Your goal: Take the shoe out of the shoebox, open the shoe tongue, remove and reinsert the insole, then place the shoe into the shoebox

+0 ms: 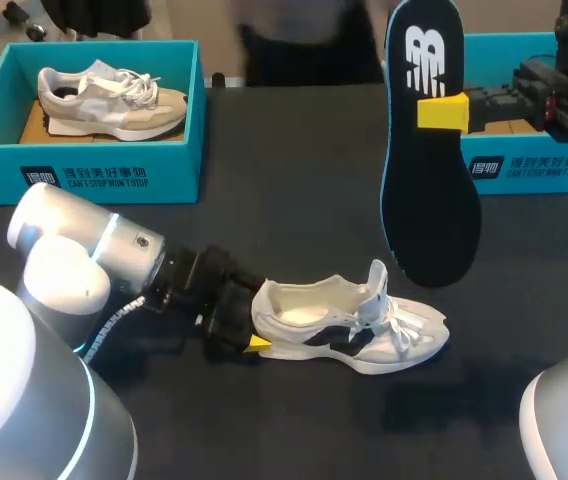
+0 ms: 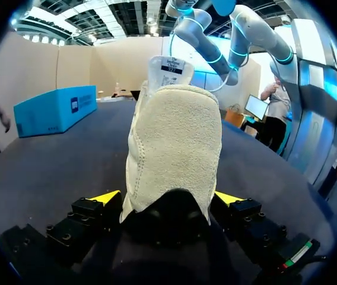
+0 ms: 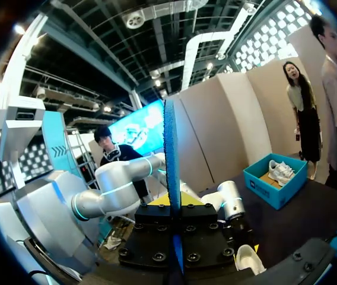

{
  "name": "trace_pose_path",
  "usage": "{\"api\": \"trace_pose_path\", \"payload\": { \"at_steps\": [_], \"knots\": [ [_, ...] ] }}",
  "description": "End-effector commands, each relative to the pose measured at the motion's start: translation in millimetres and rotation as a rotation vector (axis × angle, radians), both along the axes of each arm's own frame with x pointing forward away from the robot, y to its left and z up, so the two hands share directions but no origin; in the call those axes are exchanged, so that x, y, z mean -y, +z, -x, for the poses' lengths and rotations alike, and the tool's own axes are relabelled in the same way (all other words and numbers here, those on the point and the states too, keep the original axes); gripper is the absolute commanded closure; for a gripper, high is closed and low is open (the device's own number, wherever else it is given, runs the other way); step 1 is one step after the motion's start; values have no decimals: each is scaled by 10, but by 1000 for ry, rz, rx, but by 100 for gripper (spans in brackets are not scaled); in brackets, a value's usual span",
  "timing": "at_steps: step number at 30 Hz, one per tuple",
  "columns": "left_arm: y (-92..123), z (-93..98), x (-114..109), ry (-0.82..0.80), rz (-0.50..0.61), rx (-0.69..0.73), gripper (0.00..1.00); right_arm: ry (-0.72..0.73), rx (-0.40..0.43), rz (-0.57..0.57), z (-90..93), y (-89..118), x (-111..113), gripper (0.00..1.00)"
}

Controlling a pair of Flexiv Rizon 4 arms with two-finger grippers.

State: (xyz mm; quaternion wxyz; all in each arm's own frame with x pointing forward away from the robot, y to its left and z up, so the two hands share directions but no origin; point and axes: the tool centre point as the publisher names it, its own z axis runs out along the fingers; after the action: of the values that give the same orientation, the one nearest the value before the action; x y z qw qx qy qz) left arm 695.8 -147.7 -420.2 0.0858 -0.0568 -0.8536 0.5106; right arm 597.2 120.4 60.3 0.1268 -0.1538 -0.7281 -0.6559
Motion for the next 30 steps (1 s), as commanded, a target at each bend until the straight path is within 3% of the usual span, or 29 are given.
{"api": "trace_pose_path", "payload": {
  "at_steps": [1,7,20,30],
  "knots": [
    [117,13,-80,-11,-49,9,0,4,-2,4,-32,10,-30,100],
    [187,13,-127,-9,-164,90,0,4,-2,4,-32,10,-30,100],
    [187,13,-127,-9,-164,90,0,4,-2,4,-32,10,-30,100],
    [389,-126,-205,-19,-502,151,0,4,-2,4,-32,10,-30,100]
  ]
}}
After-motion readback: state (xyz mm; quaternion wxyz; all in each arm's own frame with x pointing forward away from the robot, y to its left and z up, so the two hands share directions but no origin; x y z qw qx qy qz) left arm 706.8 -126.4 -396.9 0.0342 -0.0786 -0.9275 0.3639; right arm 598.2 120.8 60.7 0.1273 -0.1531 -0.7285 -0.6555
